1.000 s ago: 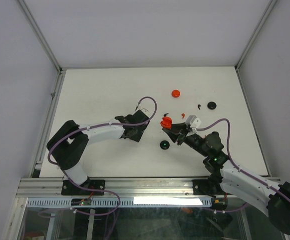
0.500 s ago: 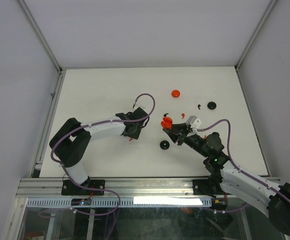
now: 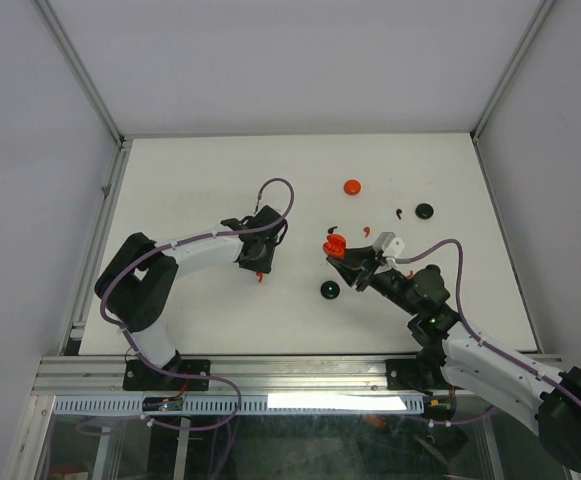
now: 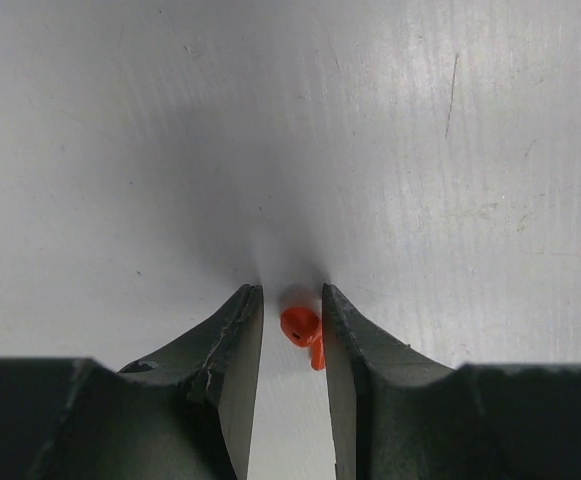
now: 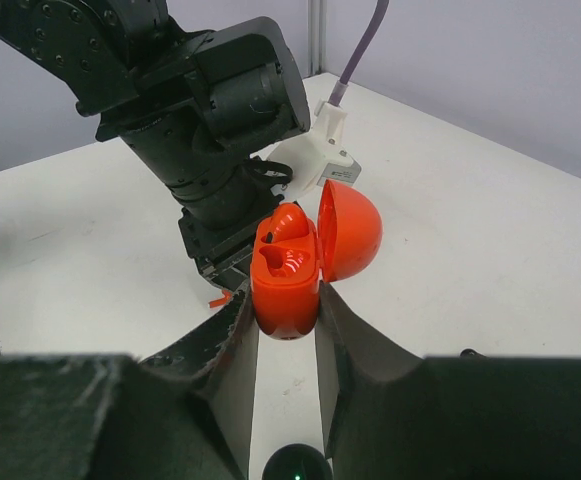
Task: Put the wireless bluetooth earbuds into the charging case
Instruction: Pick up the earbud from the center of the board.
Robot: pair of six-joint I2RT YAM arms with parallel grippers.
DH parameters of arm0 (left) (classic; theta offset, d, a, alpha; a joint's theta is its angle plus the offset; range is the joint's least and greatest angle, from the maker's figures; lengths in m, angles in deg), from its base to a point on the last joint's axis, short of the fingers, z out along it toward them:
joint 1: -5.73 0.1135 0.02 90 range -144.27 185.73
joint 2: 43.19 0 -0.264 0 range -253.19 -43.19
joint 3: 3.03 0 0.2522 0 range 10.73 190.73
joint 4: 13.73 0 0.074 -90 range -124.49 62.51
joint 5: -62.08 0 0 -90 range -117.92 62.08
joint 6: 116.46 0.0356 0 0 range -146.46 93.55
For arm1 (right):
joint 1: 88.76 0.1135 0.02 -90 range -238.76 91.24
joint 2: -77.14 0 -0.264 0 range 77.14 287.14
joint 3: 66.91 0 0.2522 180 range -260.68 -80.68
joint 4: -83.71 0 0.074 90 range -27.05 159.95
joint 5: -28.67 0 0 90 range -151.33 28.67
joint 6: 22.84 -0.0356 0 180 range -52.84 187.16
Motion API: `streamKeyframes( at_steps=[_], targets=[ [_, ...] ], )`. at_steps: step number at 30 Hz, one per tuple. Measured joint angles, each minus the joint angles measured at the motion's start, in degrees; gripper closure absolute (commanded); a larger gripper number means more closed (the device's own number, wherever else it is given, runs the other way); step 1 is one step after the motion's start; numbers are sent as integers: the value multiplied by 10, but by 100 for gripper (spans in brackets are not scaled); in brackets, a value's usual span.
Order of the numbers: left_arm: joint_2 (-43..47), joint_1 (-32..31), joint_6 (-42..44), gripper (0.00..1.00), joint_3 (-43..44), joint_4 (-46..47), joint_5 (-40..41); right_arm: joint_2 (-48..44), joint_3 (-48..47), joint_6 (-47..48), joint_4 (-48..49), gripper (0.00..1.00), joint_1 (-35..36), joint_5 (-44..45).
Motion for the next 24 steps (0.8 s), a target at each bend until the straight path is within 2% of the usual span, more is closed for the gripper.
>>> streamKeyframes(
  at_steps=[5,12,24],
  targets=[
    [1,7,-6,68,0,0,-19,-3,0,0,-1,100,0,0],
    [4,8,-11,61,0,-15,-34,-3,0,0,-3,100,0,0],
    [5,12,-21,66,0,-33,-34,-3,0,0,-3,100,0,0]
  ],
)
